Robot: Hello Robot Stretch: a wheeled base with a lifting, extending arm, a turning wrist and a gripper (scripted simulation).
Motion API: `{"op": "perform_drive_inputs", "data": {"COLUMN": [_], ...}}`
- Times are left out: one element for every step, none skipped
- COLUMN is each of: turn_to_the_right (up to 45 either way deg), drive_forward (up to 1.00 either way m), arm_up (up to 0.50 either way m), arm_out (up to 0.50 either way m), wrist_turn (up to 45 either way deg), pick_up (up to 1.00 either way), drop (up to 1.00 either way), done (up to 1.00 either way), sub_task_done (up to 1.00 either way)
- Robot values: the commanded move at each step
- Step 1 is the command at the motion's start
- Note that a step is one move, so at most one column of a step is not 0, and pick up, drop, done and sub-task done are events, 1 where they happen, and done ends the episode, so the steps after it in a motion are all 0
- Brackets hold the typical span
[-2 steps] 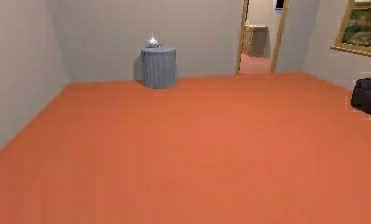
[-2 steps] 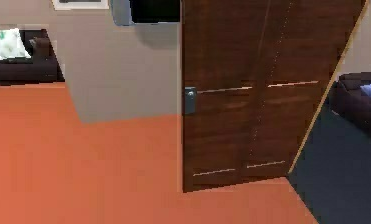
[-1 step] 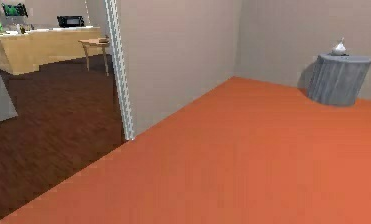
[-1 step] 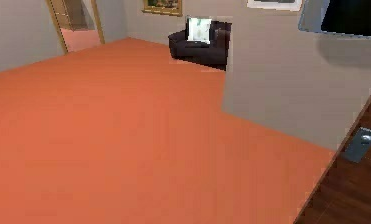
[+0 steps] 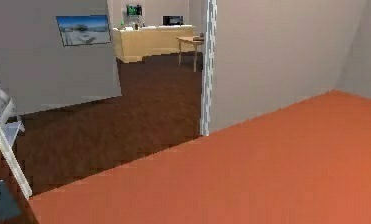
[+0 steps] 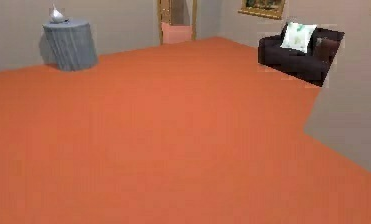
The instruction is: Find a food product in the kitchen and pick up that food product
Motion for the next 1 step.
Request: {"op": "perform_drive_inputs", "data": {"turn_to_the_right": [0.0], "drive_forward": [0.45], "arm_up": [0.00], "arm_out": [0.00], "wrist_turn": [0.0], "pick_up": [0.00], "drop": [0.00], "done": [0.00], "sub_task_done": [0.00]}}
